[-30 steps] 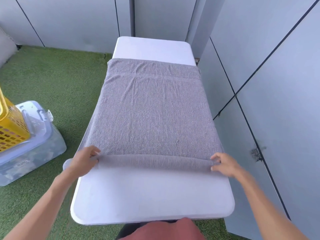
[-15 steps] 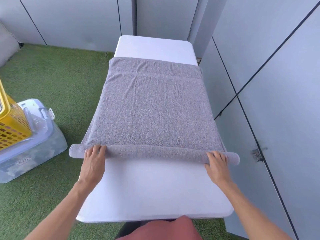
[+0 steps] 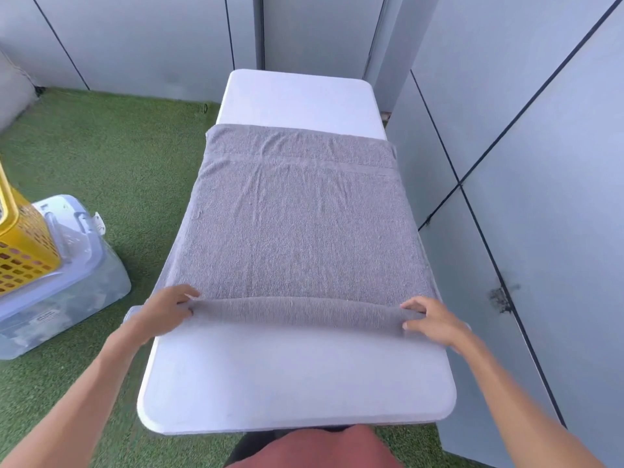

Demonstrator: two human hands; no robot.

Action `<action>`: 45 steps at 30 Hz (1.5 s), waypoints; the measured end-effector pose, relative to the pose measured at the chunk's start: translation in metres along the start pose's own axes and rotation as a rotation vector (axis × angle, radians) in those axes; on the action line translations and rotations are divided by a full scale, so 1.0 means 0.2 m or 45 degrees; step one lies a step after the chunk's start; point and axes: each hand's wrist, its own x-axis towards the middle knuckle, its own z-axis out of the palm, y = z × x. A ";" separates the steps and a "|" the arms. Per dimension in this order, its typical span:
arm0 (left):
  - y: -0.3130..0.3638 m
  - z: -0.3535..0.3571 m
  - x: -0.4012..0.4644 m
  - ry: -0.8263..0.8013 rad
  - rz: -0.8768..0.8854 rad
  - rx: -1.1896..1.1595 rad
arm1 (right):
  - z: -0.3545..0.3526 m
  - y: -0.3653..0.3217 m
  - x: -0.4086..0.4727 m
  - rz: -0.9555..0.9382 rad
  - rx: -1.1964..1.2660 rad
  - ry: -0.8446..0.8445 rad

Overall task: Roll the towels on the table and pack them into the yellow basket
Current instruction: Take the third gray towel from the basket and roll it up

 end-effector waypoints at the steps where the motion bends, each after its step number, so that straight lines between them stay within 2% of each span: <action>1: 0.01 -0.01 0.01 0.090 0.006 -0.037 | 0.02 0.00 0.01 -0.033 -0.005 0.146; 3: 0.01 0.02 0.00 0.341 0.053 0.059 | 0.08 0.02 0.00 -0.120 -0.248 0.496; 5: 0.00 0.10 -0.05 0.575 0.163 0.298 | 0.17 0.04 -0.05 -0.215 -0.580 0.807; 7: -0.04 0.23 -0.13 0.709 0.316 0.493 | 0.26 0.08 -0.08 -0.273 -0.703 0.908; 12: -0.10 0.36 -0.16 0.672 0.416 0.672 | 0.31 0.17 -0.06 -0.362 -0.724 0.601; 18: -0.01 0.26 0.00 0.543 0.341 0.738 | 0.22 0.06 0.04 -0.236 -0.655 0.470; 21: -0.05 0.26 -0.05 0.461 0.292 0.663 | 0.18 0.06 0.00 -0.259 -0.680 0.374; 24: -0.12 0.26 -0.11 0.271 0.232 0.631 | 0.10 0.07 -0.04 -0.217 -0.659 0.103; 27: -0.11 0.15 -0.08 0.045 0.145 0.314 | 0.00 0.02 -0.02 -0.044 -0.471 -0.127; 28: -0.10 0.10 -0.06 0.033 0.121 0.147 | -0.02 0.00 0.01 0.004 -0.399 -0.123; 30: -0.08 0.06 -0.04 0.154 0.123 -0.089 | 0.00 -0.03 0.05 -0.033 -0.281 0.093; 31: -0.07 0.06 -0.05 0.282 0.167 -0.068 | 0.02 -0.05 0.06 -0.118 -0.283 0.277; 33: -0.07 0.11 -0.08 0.559 0.277 0.166 | 0.11 -0.04 0.05 -0.282 -0.362 0.612; 35: -0.08 0.19 -0.12 0.771 0.374 0.410 | 0.21 0.00 0.01 -0.360 -0.545 0.821; 36: -0.09 0.23 -0.14 0.813 0.408 0.486 | 0.26 0.03 -0.01 -0.358 -0.649 0.861; 39: -0.16 0.34 -0.13 0.691 0.437 0.629 | 0.33 0.09 -0.03 -0.292 -0.821 0.744; 42: -0.16 0.32 -0.05 0.541 0.416 0.631 | 0.30 0.07 0.02 -0.235 -0.823 0.604; 45: -0.09 0.26 0.00 0.555 0.407 0.571 | 0.23 0.01 0.05 -0.232 -0.785 0.560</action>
